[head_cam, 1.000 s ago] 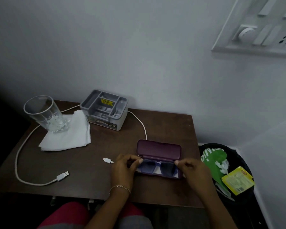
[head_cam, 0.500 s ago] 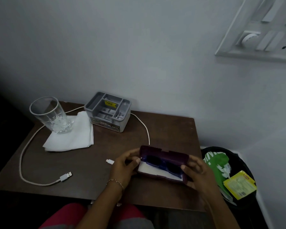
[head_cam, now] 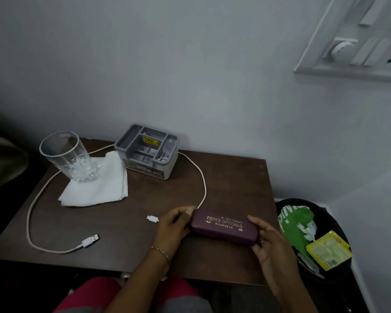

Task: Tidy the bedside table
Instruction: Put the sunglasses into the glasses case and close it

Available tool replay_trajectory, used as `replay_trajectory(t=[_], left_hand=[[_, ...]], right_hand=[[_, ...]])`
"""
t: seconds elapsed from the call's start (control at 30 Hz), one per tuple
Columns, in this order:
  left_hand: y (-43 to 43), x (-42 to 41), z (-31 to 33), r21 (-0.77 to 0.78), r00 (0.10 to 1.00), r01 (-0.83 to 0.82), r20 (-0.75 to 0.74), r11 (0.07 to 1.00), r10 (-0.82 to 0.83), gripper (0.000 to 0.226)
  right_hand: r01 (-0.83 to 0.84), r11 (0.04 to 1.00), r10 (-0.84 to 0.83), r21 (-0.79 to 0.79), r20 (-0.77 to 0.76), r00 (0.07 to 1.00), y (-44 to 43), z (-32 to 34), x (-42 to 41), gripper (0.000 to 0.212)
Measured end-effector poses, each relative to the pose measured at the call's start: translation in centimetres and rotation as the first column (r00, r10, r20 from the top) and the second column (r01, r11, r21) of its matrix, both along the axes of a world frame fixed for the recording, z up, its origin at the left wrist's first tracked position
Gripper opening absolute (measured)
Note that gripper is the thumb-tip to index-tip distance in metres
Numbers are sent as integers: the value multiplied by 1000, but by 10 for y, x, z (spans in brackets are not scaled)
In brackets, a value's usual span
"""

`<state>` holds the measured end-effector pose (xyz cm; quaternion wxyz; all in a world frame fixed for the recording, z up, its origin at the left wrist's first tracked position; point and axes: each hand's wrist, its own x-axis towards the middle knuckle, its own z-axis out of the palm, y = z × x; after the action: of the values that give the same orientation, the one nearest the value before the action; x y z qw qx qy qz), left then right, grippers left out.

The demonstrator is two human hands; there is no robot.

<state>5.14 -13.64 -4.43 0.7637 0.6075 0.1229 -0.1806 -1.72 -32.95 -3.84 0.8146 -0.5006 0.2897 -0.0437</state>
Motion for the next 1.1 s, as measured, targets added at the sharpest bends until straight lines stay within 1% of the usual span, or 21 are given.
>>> replay_trajectory(t=[0.03,0.07,0.1,0.13,0.17,0.2,0.23,0.27,0.4,0.53,0.63,0.7,0.77,0.8,0.83,0.87,0.97,1.03,1.1], left_hand=[[0,0,0,24,1000,11,7,1000,-11,14],[0,0,-1,45,999,26,18,999,-26,17],[0,0,-2,50,999,32,22,998,-33,21],[1,0,-2,46,999,30,19,999,-30,24],[1,0,-2,38,1000,23,14,999,-23,25],[1,-1,-2,28,1000,16,14,999,-16,26],[1,-1,-2,23,1000,11,15,1000,-11,26],[1,-1,-1,14,1000,10,18,1000,-10,26],[-3,-2,0,-35,1000,9,6,999,-9,28],[-10,0,1,-22,999,14,29,1000,-14,28],[-23,13,5,65,991,61,115,996,-69,32],[-33,28,8,181,974,92,188,979,-127,43],[-44,46,11,346,936,139,259,928,-237,56],[-49,55,12,421,915,165,273,892,-298,61],[-53,65,13,483,895,184,277,856,-349,66],[-58,75,14,538,874,192,287,821,-392,69],[-68,106,15,677,814,197,291,709,-503,72],[-73,124,16,759,775,193,271,622,-571,68],[-76,138,16,843,734,147,257,517,-628,58]], right_hand=[[1,1000,-1,1,7,1000,1,-1,-1,29],[-5,1000,5,-13,13,1000,1,-4,-2,21],[-20,999,20,-37,13,1000,2,-6,-3,18],[-40,997,41,-73,13,999,3,-6,-3,35],[-45,993,45,-109,2,999,3,-8,-4,58],[-34,992,34,-122,0,999,2,-10,-5,76],[-21,993,21,-120,3,1000,2,-11,-6,86],[-15,993,17,-115,13,1000,2,-10,-6,89],[-14,993,18,-115,35,999,-2,-6,-8,91],[-46,986,54,-159,43,998,-10,-6,-4,96],[-87,976,99,-200,50,994,-22,-5,5,93],[-152,942,172,-300,42,984,-33,-3,16,88],[-194,849,214,-492,-15,977,-45,-1,32,71],[-190,795,211,-577,-31,977,-51,1,41,63],[-181,747,209,-639,-32,977,-58,2,51,59],[-176,713,217,-678,-25,976,-64,3,61,58],[-195,660,255,-726,-28,966,-79,5,92,57],[-217,604,281,-767,-50,958,-85,3,112,56],[-231,544,298,-807,-71,952,-88,0,129,54]])
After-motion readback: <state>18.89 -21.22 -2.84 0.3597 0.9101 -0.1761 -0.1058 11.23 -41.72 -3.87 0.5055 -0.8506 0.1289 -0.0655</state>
